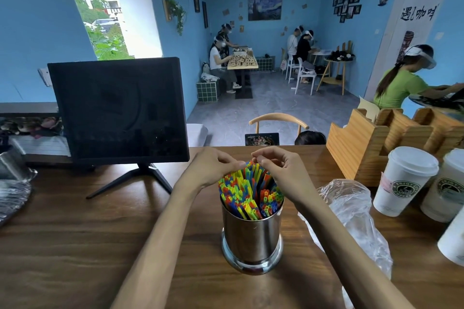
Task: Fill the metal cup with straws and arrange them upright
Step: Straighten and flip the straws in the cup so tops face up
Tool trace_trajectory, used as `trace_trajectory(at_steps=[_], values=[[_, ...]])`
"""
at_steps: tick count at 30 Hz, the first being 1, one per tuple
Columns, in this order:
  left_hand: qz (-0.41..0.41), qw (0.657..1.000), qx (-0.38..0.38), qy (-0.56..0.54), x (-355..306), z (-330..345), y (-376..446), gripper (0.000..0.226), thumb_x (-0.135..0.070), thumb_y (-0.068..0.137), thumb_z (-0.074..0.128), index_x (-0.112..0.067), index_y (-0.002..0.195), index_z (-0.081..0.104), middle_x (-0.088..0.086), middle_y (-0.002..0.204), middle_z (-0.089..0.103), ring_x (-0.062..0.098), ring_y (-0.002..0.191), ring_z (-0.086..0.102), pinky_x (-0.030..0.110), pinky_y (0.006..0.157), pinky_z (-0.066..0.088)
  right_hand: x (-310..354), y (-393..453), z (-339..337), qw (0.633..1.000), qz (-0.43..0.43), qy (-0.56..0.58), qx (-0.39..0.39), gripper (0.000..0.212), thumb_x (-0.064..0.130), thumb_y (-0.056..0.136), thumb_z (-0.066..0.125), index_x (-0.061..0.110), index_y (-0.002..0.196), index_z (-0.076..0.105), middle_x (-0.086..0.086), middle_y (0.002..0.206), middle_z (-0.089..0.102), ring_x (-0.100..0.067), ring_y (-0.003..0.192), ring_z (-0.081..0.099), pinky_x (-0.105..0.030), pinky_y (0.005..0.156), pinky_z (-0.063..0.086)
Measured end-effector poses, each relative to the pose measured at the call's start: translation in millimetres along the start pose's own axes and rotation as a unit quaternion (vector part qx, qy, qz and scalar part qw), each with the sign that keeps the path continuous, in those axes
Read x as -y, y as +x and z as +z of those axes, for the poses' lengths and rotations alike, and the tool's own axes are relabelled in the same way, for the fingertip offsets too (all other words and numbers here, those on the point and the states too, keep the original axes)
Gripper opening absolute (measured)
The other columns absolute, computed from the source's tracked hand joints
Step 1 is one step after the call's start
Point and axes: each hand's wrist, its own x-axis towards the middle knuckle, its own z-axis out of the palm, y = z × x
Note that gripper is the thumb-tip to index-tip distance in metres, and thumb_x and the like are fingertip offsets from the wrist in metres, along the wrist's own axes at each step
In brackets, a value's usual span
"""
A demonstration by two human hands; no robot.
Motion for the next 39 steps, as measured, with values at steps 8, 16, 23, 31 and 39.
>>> trace_trajectory(at_steps=[8, 16, 23, 31, 39], values=[[-0.001, 0.998, -0.038, -0.05, -3.4, -7.9, -2.1, 0.009, -0.035, 0.082, 0.081, -0.026, 0.083, 0.081, -0.012, 0.078, 0.076, 0.008, 0.081, 0.071, 0.018, 0.064, 0.055, 1.4, 0.7, -0.1, 1.0, 0.005, -0.003, 0.007, 0.013, 0.023, 0.097, 0.064, 0.029, 0.095, 0.076, 0.012, 0.094, 0.076, -0.004, 0.092, 0.07, -0.028, 0.082, 0.057], [0.151, 0.982, -0.113, 0.006, -24.1, -20.0, -12.7, 0.004, -0.028, 0.086, 0.079, -0.025, 0.085, 0.082, -0.018, 0.072, 0.074, 0.003, 0.073, 0.07, 0.029, 0.076, 0.06, 8.6, -1.3, -2.2, 0.999, 0.008, -0.034, 0.007, 0.013, 0.026, 0.098, 0.064, 0.031, 0.095, 0.075, 0.013, 0.097, 0.074, -0.002, 0.095, 0.068, -0.023, 0.08, 0.053], [0.302, 0.915, -0.266, -0.021, -74.5, -40.6, -48.4, 0.006, -0.023, 0.086, 0.079, -0.025, 0.092, 0.081, -0.019, 0.08, 0.074, -0.006, 0.069, 0.069, 0.013, 0.067, 0.055, 31.1, -9.8, -1.0, 0.995, -0.055, -0.074, -0.044, 0.016, 0.034, 0.097, 0.063, 0.027, 0.092, 0.077, 0.014, 0.085, 0.075, 0.0, 0.087, 0.067, -0.016, 0.077, 0.052], [0.435, 0.855, -0.282, 0.008, -83.9, -19.8, -79.8, 0.007, -0.022, 0.084, 0.081, -0.022, 0.092, 0.08, -0.015, 0.087, 0.075, -0.006, 0.072, 0.068, 0.013, 0.066, 0.051, 78.0, -7.8, -4.2, 0.891, 0.248, 0.335, 0.181, 0.057, 0.054, 0.098, 0.047, 0.003, 0.11, 0.069, -0.017, 0.095, 0.077, -0.022, 0.072, 0.076, -0.024, 0.057, 0.06], [0.473, 0.848, -0.226, 0.08, -60.3, -1.7, -81.1, 0.01, -0.017, 0.082, 0.084, -0.019, 0.092, 0.084, -0.009, 0.097, 0.078, 0.005, 0.09, 0.073, 0.035, 0.078, 0.059, 77.7, 11.0, -11.6, 0.842, 0.276, 0.437, 0.152, 0.023, 0.016, 0.077, 0.071, 0.0, 0.093, 0.073, -0.008, 0.074, 0.074, -0.011, 0.05, 0.068, -0.018, 0.039, 0.05]])
